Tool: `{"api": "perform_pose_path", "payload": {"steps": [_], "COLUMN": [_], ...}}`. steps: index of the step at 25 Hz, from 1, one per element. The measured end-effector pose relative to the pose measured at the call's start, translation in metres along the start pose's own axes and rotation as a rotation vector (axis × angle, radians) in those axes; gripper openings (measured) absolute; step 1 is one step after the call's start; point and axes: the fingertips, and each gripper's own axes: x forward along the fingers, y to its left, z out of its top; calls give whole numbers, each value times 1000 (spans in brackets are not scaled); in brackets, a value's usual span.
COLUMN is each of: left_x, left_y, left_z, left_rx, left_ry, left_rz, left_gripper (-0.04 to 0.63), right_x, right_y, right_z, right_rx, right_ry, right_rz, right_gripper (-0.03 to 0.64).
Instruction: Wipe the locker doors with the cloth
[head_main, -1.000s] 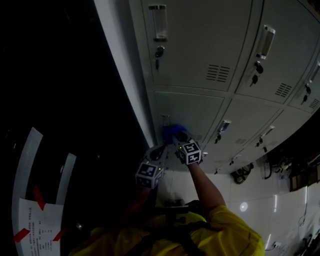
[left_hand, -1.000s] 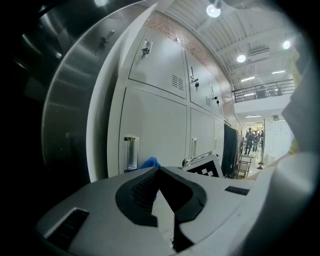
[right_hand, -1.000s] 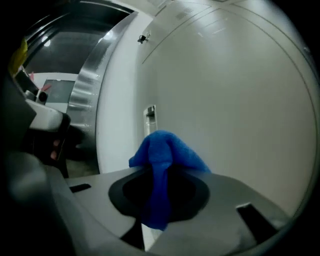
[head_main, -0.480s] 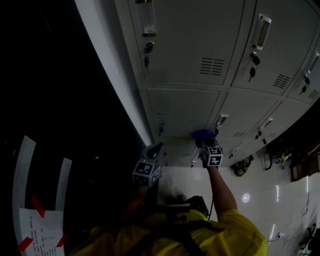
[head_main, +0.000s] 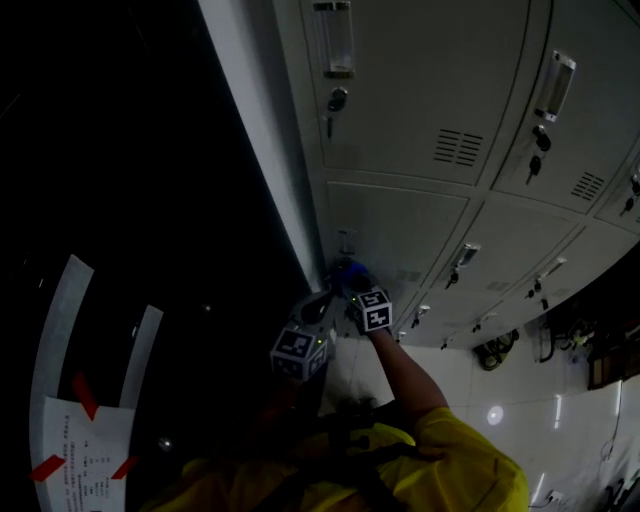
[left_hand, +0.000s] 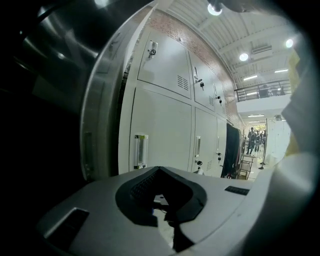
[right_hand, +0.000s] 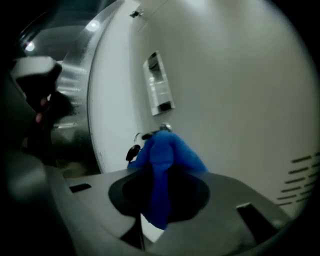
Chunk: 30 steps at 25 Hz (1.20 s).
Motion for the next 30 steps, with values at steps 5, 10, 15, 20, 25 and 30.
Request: {"api": "perform_pose_path", "payload": {"steps": [5, 10, 15, 20, 25, 30], "left_x": [-6, 5, 16, 23, -1, -47], "left_y": [0, -12, -36, -61, -101, -180], "left_z": [5, -2, -4, 13, 32, 24], "left_rx": [-10, -10, -6, 3, 18, -34], "left_ry": [-23, -36, -25, -22, -49, -44], "left_rz": [15, -18, -64, -60, -70, -118], "left_gripper": [-2, -2, -2, -2, -2, -2], "right_x": [0, -122, -265, -307, -338, -424], "right_y": [6, -44, -47, -35, -23, -7], "right_z": [2, 21, 93, 126, 133, 91], "right_rx": [36, 118, 40, -28, -39, 19], "right_ry": [-5, -136, -306, -358, -382, -369], "right_rz": [-14, -148, -250, -267, -234, -185], "right_gripper": [72, 72, 72, 72, 72, 72]}}
